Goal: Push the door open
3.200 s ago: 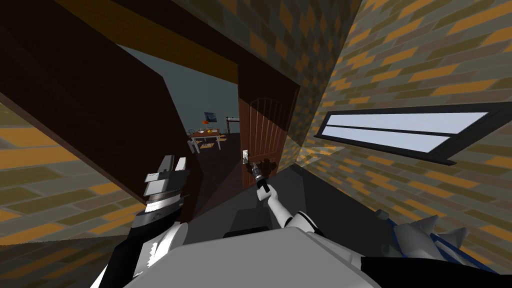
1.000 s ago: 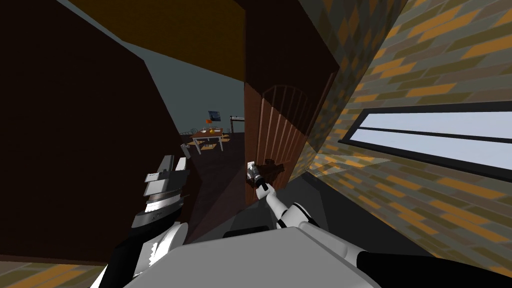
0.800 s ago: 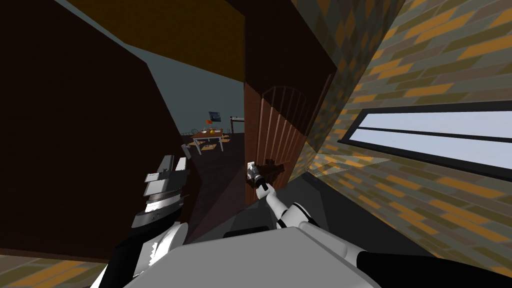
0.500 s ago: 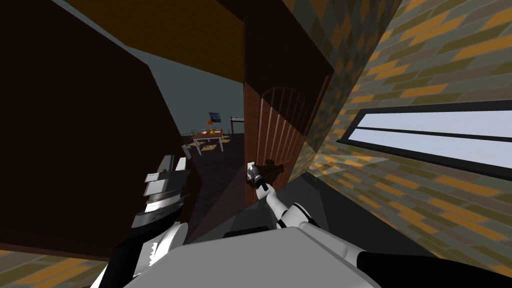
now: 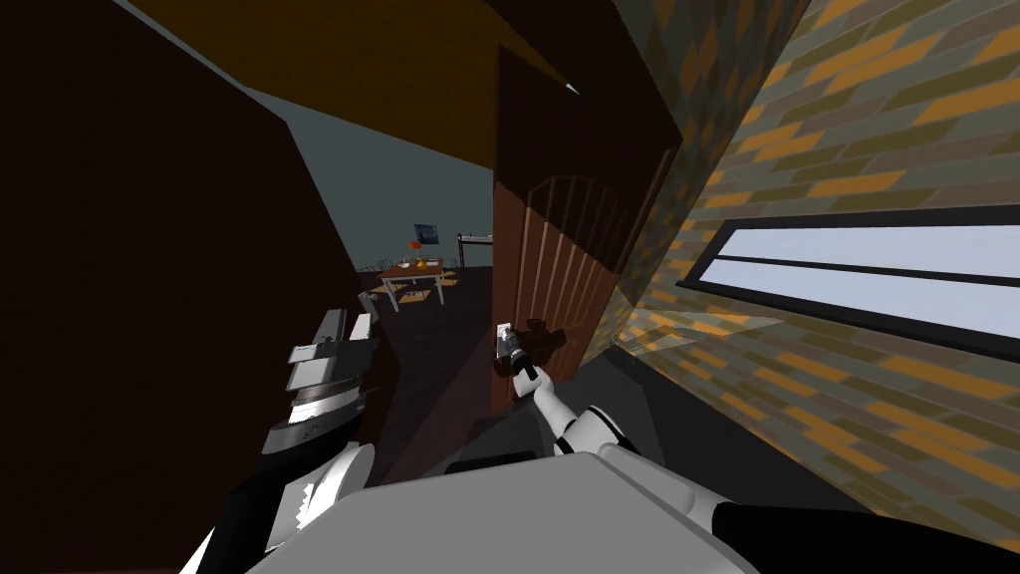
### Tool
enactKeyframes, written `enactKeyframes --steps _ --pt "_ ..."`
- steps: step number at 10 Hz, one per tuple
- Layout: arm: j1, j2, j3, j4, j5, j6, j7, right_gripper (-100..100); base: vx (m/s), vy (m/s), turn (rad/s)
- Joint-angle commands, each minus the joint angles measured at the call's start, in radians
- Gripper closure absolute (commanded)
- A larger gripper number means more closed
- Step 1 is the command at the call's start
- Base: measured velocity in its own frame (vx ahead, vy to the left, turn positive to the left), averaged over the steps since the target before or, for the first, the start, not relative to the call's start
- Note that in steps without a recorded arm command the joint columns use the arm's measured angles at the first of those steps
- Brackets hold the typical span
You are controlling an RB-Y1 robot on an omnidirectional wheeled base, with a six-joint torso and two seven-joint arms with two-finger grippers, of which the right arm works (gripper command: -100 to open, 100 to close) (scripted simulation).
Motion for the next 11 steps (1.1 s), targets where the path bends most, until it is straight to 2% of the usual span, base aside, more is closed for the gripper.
enactKeyframes --steps 1,5,7,8,10,11 --pt "-0.014 -0.013 -0.023 0.019 -0.007 -0.014 0.008 100 0.172 0.13 -0.063" --pt "-0.014 -0.038 -0.07 0.024 -0.021 -0.014 0.025 100 0.177 0.15 -0.072" --pt "-0.014 -0.042 -0.077 0.025 -0.024 -0.014 0.028 100 0.119 0.111 -0.039" --pt "-0.014 -0.051 -0.1 0.028 -0.031 -0.014 0.036 100 0.121 0.13 -0.043" --pt "-0.014 -0.06 -0.124 0.03 -0.038 -0.014 0.044 100 0.134 0.15 -0.124" --pt "-0.014 -0.06 -0.124 0.03 -0.038 -0.014 0.044 100 0.121 0.108 -0.062"
